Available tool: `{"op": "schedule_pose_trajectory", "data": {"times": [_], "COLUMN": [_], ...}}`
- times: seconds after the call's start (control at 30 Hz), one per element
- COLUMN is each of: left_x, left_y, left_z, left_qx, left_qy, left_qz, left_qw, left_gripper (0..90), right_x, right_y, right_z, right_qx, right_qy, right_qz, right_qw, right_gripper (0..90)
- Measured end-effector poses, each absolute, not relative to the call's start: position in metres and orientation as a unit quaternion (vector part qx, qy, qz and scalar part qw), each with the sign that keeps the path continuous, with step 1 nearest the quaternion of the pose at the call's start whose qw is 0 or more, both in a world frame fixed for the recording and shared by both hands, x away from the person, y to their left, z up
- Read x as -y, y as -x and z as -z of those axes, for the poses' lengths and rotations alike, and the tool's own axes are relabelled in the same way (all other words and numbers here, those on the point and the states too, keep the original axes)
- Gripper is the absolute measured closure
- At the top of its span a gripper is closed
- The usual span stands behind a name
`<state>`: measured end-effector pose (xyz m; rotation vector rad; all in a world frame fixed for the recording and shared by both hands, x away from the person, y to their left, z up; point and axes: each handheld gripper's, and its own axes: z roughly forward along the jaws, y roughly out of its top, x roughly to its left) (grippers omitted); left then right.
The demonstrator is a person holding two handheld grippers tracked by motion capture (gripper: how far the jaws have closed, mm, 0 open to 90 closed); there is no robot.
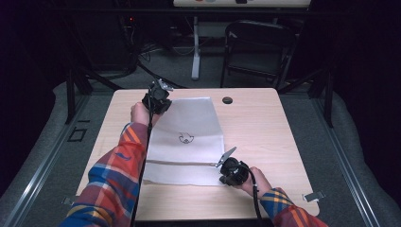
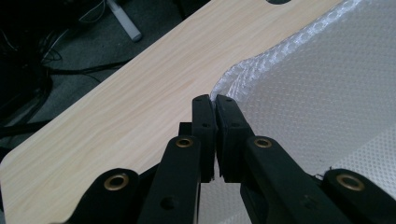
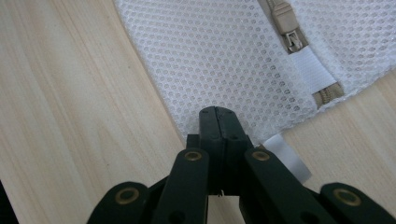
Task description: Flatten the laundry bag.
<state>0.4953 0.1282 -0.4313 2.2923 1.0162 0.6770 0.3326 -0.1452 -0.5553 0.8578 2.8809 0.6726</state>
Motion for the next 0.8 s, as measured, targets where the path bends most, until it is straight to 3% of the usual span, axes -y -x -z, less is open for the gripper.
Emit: {"op": "schedule_pose_trajectory", "data": {"times": [0.5,0.6,0.67,0.8], "left_x": [-0.111,-0.11,-0.108,-0.107], "left_y": [-0.521,-0.521,-0.52,-0.517], "left_z": [0.444,0.443,0.441,0.436], "left_qx": [-0.406,-0.407,-0.407,-0.407], "left_qy": [-0.845,-0.843,-0.838,-0.83], "left_qz": [-0.256,-0.257,-0.269,-0.282], "left_qw": [0.234,0.239,0.245,0.256], "left_gripper": [83.8,75.0,61.9,44.3], "right_x": [0.146,0.146,0.146,0.146], "right_y": [-0.334,-0.334,-0.334,-0.334], "right_z": [0.554,0.554,0.554,0.554], "right_qx": [-0.939,-0.94,-0.939,-0.939], "right_qy": [-0.271,-0.27,-0.271,-0.271], "right_qz": [-0.208,-0.208,-0.208,-0.208], "right_qw": [0.034,0.034,0.035,0.035], "right_gripper": [90.0,90.0,90.0,90.0]}}
